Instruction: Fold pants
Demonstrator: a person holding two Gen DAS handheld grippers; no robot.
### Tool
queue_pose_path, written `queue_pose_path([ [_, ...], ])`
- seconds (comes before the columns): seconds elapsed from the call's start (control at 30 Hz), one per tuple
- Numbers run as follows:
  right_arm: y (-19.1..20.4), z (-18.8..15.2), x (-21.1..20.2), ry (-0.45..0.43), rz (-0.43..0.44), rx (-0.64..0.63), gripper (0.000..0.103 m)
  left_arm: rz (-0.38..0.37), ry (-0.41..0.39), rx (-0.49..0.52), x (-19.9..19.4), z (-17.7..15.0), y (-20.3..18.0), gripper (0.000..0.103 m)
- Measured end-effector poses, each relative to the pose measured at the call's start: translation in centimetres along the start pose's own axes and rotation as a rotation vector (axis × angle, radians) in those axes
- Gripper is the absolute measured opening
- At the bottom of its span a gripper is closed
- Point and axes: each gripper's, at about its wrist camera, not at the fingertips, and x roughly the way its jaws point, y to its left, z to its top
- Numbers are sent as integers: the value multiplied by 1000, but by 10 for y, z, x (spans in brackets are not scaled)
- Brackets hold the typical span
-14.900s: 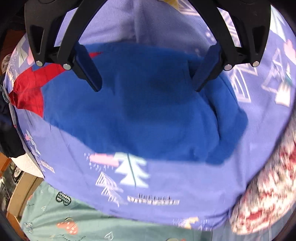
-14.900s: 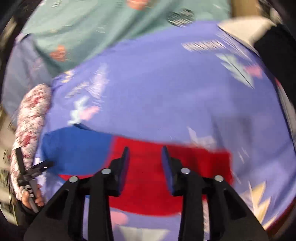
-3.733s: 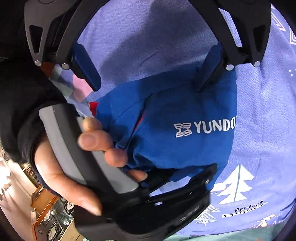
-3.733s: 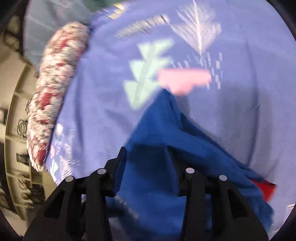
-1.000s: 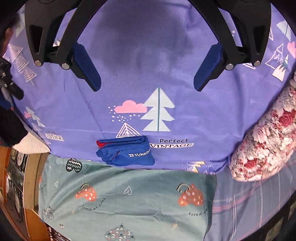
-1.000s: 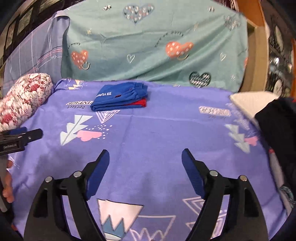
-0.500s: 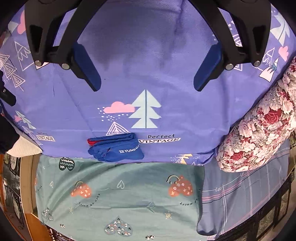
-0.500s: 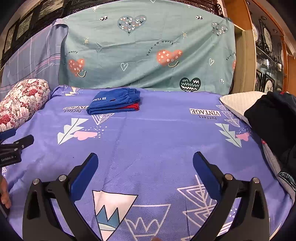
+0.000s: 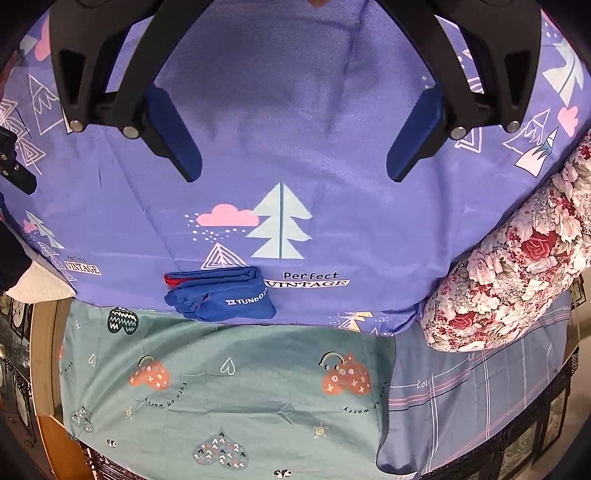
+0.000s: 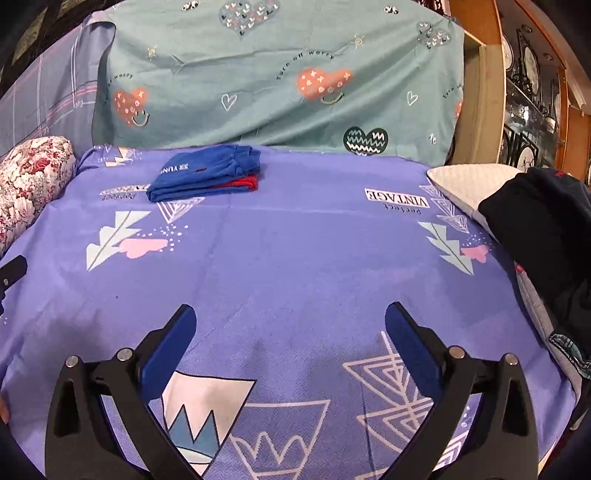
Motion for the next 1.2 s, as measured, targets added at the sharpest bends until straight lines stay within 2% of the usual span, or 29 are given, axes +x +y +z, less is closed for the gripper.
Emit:
queue_pose_path([
  [0.13,-1,-1,-4,-20,1,5,102,1,2,-1,1,0,1,101],
  [0.63,-3,-1,-3,-15,11,14,102,23,3,9,4,0,1,101],
  [1.2,-1,-2,-2,-11,11,16,102,16,-2,46,3,-3,-6,101],
])
